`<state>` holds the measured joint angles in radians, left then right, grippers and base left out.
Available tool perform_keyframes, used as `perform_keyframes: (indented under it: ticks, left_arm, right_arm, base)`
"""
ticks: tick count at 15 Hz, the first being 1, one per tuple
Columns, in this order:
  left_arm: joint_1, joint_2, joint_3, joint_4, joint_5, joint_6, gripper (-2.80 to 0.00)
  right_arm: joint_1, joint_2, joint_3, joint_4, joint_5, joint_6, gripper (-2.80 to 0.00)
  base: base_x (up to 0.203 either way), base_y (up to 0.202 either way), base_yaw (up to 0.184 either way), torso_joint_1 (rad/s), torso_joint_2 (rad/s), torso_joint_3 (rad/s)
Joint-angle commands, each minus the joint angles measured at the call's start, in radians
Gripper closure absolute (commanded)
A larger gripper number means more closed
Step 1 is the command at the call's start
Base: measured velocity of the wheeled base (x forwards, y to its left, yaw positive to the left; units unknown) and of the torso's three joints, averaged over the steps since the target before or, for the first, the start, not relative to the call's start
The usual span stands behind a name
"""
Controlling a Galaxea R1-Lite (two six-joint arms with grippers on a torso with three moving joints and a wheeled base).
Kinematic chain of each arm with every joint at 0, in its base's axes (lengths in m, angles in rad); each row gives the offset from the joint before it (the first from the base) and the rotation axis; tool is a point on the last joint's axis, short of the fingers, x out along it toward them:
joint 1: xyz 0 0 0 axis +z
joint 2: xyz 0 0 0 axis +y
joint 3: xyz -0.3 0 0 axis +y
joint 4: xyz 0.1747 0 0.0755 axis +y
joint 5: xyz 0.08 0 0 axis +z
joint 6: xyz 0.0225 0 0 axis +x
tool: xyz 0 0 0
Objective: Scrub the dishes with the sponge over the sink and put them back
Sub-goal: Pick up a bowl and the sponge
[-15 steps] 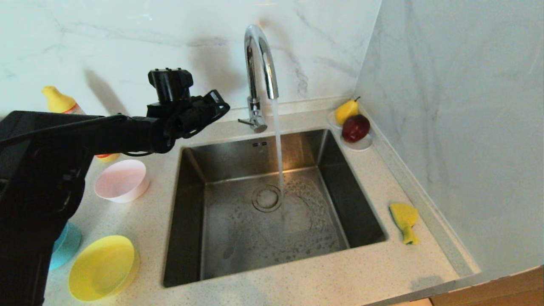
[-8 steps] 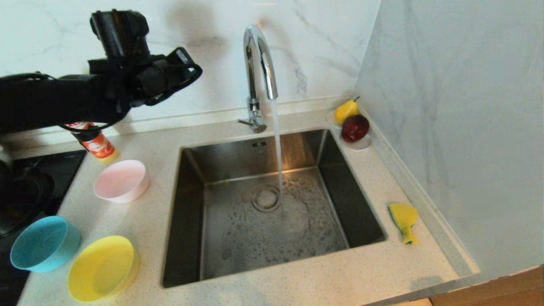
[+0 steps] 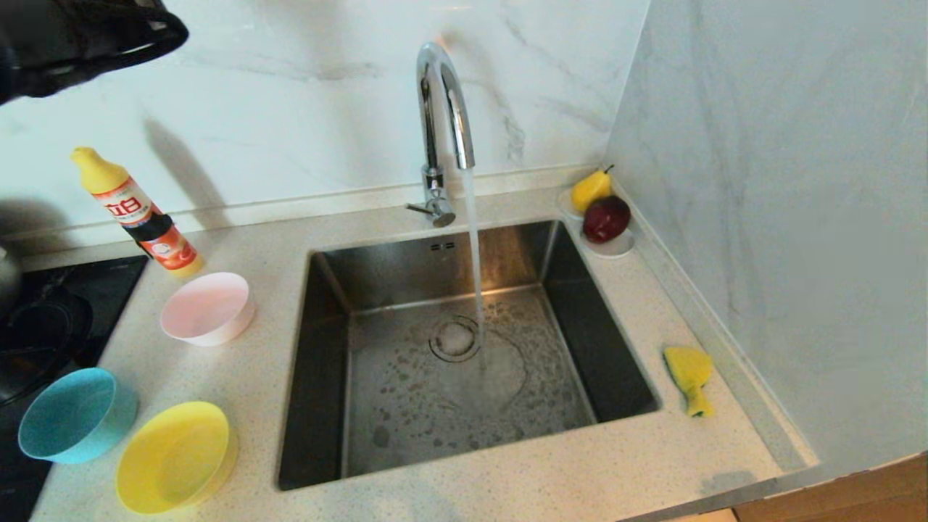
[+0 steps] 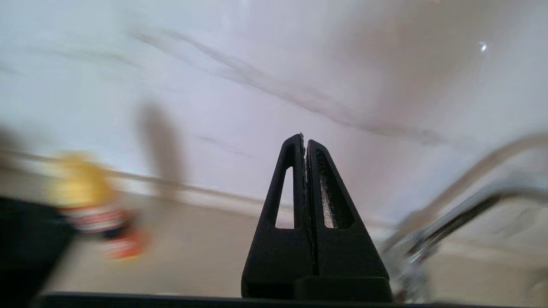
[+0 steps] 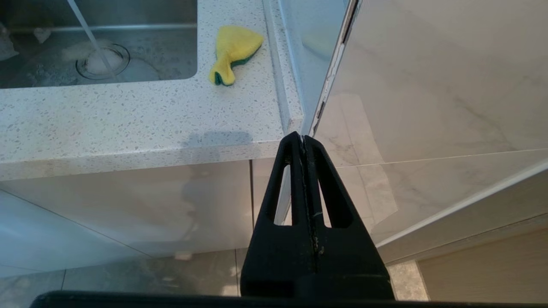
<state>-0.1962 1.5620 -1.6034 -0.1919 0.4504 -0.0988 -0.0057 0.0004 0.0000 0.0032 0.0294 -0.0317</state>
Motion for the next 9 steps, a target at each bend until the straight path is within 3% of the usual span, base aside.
perform_keyframes:
  ticks: [1,6,9]
  left_arm:
    - [0.0,-0.328,0.239,-0.001,0.011,0.067,0.0]
    - [0.083,-0.914,0.82,0.006,0.076,0.185,0.0]
    - [0.143,-1.241,1.078,0.024,0.051,0.21,0.0]
  right_arm:
    - [0.0,0.0,0.0,0.0,0.001,-0.001,0.0]
    - [0.0,0.0,0.002,0.0,0.0,-0.001,0.0]
    - [0.001,0.0,0.0,0.0,0.001,-0.001,0.0]
  base:
    - [0.0,0.0,0.0,0.0,0.0,0.0]
    - [0.0,0.0,0.0,0.0,0.0,0.0]
    - [0.0,0.0,0.0,0.0,0.0,0.0]
